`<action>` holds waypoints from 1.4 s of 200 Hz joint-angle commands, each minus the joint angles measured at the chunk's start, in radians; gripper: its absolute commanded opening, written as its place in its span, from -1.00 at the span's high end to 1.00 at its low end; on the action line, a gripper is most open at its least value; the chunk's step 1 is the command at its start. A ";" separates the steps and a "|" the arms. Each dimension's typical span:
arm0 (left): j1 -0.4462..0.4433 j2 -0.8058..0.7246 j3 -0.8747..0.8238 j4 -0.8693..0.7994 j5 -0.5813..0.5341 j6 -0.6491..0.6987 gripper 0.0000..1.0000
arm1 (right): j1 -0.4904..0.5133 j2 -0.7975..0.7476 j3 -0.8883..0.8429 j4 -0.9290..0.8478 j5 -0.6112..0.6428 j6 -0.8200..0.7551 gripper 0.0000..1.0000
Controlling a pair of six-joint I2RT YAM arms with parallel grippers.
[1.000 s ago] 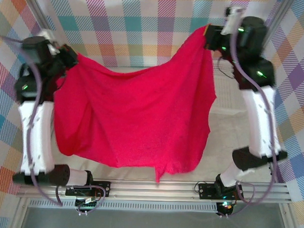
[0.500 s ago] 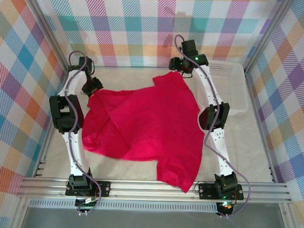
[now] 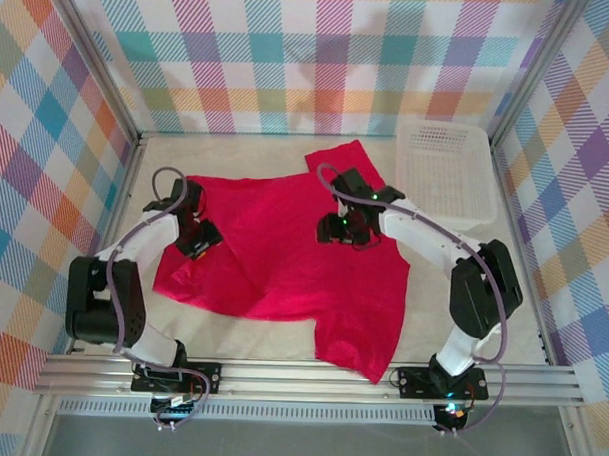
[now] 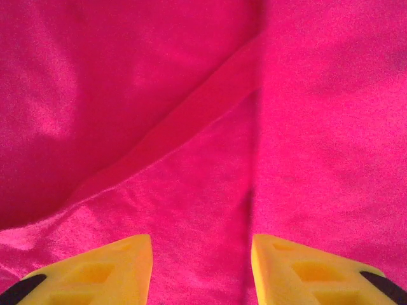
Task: Fold the inside-out t-shirt
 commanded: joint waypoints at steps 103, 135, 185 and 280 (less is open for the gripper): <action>0.126 0.431 0.498 -0.004 -0.019 -0.039 0.09 | -0.215 0.726 0.758 -0.177 0.178 -0.140 -0.23; 0.128 0.248 0.458 -0.135 -0.153 0.015 0.02 | -0.196 0.602 0.688 -0.154 0.158 -0.170 -0.22; 0.128 0.154 0.338 -0.123 -0.155 0.046 0.02 | -0.110 0.281 0.401 -0.039 0.098 -0.134 -0.23; 0.121 0.363 0.383 -0.065 -0.190 0.008 0.12 | -0.081 0.035 0.119 0.009 0.107 -0.057 -0.23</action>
